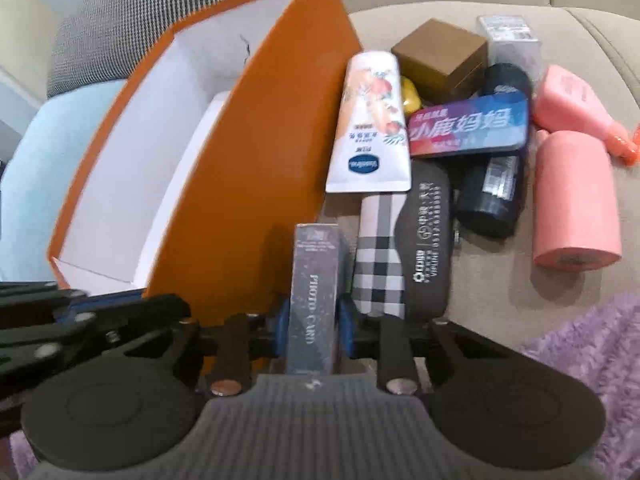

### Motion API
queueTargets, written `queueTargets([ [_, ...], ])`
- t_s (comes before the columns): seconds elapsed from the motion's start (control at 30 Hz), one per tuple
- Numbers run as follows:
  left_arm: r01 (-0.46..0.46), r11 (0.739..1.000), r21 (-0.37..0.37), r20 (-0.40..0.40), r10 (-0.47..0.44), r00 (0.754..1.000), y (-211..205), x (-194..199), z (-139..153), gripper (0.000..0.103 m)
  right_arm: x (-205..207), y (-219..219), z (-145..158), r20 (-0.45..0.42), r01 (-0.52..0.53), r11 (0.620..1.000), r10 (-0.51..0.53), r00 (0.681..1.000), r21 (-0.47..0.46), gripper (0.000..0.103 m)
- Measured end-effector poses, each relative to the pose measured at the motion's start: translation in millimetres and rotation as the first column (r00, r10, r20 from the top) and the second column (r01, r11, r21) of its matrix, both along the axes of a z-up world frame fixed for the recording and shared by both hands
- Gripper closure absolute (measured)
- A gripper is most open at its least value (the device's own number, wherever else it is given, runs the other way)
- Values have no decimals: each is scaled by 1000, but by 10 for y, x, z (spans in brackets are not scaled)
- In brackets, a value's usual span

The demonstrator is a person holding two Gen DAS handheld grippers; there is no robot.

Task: Organize rigid objects
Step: 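Grasp the plaid glasses case with the left gripper while the right gripper holds the PHOTO CARD box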

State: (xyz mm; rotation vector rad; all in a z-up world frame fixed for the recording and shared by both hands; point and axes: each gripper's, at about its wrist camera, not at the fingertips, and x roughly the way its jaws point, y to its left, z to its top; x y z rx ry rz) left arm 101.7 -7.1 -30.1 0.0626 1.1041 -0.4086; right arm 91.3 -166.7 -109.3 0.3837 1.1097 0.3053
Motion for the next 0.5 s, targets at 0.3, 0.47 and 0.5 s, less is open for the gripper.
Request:
queueTargets([
  [0.3, 97, 995, 14, 82, -98, 992, -595, -36, 306, 86, -358, -735, 363, 114, 181, 983, -176, 978, -29, 80],
  [0.47, 123, 982, 147, 24, -128, 992, -1164, 116, 5, 77, -406, -1058, 279, 135, 270, 963, -271, 953, 28, 80],
  [0.5, 128, 976, 176, 15, -133, 991, -1246, 145, -72, 69, -413, -1111, 260, 139, 280, 959, -282, 949, 33, 80],
])
